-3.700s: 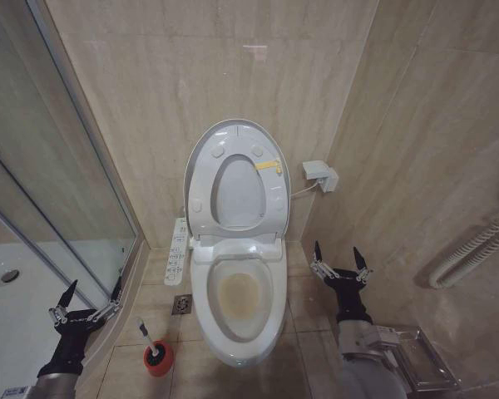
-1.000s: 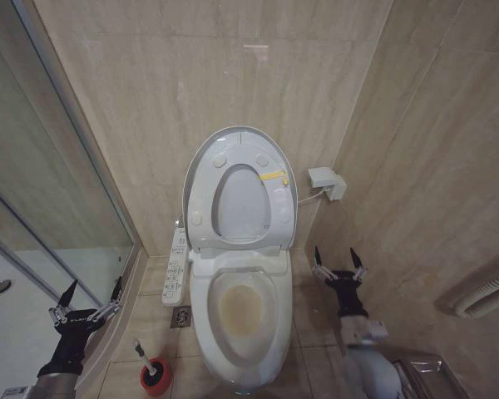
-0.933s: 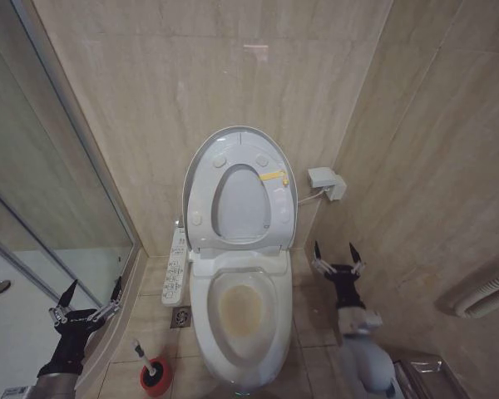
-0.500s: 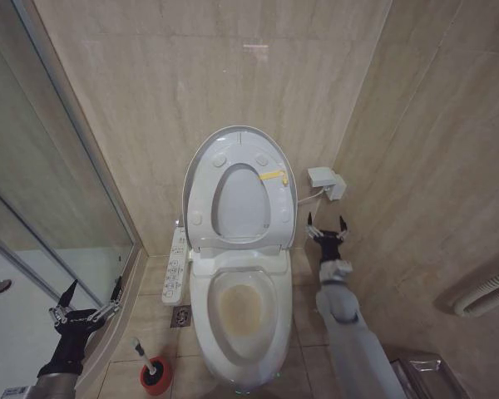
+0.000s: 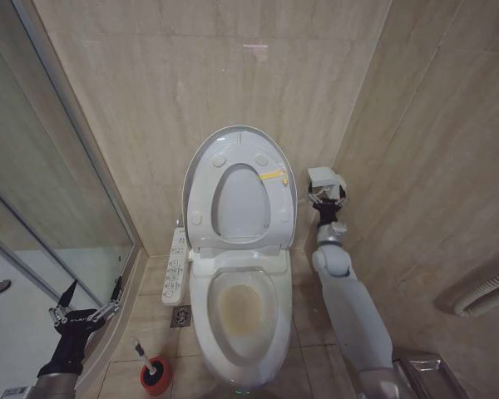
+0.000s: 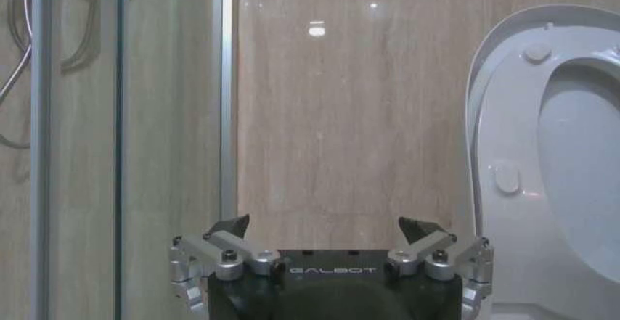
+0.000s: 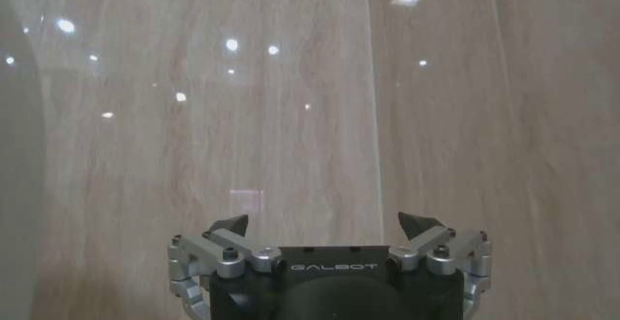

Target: Open the toilet lid, clean the toilet bowl with a toilet brush, close the toilet lid, and flush.

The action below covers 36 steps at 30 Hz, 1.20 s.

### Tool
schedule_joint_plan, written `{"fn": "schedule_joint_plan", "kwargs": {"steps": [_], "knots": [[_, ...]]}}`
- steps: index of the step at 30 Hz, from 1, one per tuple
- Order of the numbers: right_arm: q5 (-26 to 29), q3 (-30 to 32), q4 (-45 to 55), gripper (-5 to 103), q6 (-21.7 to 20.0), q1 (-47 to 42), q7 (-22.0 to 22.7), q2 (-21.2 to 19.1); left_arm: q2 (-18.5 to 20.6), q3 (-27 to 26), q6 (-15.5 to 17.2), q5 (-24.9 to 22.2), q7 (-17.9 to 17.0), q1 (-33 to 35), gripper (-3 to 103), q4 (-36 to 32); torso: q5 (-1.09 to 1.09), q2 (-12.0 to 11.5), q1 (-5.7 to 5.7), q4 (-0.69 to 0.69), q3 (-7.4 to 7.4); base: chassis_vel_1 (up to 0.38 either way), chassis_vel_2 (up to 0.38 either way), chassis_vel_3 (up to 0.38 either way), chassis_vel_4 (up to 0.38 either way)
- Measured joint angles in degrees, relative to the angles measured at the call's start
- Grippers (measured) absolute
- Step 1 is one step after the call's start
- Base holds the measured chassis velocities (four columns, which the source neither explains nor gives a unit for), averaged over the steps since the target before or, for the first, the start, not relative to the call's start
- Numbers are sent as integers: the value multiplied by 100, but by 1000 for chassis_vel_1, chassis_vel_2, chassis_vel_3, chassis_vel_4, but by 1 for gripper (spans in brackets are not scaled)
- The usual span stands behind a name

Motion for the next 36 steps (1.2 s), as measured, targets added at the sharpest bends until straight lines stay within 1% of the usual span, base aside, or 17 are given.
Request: {"fn": "schedule_joint_plan", "kwargs": {"steps": [10, 13, 20, 28, 31, 33, 35, 36], "knots": [[29, -147, -422, 100, 9, 518, 2, -99, 0, 0, 0, 0, 0, 0, 100, 0, 0, 0, 0, 1, 0, 0, 0, 0, 0], [77, -293, -431, 100, -4, 615, 7, -212, 0, 0, 0, 0, 0, 0, 100, 0, 0, 0, 0, 0, 0, 0, 0, 0, 0], [178, -630, -365, 100, -58, 664, 34, -341, 0, 0, 0, 0, 0, 0, 100, 0, 0, 0, 0, 0, 0, 0, 0, 0, 0], [220, -907, -327, 100, -85, 726, 81, -282, 0, 0, 0, 0, 0, 0, 100, 0, 0, 0, 0, 1, 0, 0, 0, 0, 0], [303, -994, -168, 100, -144, 657, 93, -342, 0, 0, 0, 0, 0, 0, 100, 0, 0, 0, 0, 2, 0, 0, 0, 0, 0], [362, -1017, -12, 100, -165, 552, 84, -474, 0, 0, 0, 0, 0, 0, 100, 0, 1, 0, 0, 2, 0, 0, 0, 0, 0], [413, -1017, 160, 100, -175, 433, 53, -621, 0, 0, 0, 0, 0, 0, 100, 0, 0, 0, 0, -2, -1, 0, 0, 0, 0], [413, -1017, 160, 100, -175, 433, 53, -621, 0, 0, 0, 0, 0, 0, 100, 0, 0, 0, 0, -2, -1, 0, 0, 0, 0]]}}
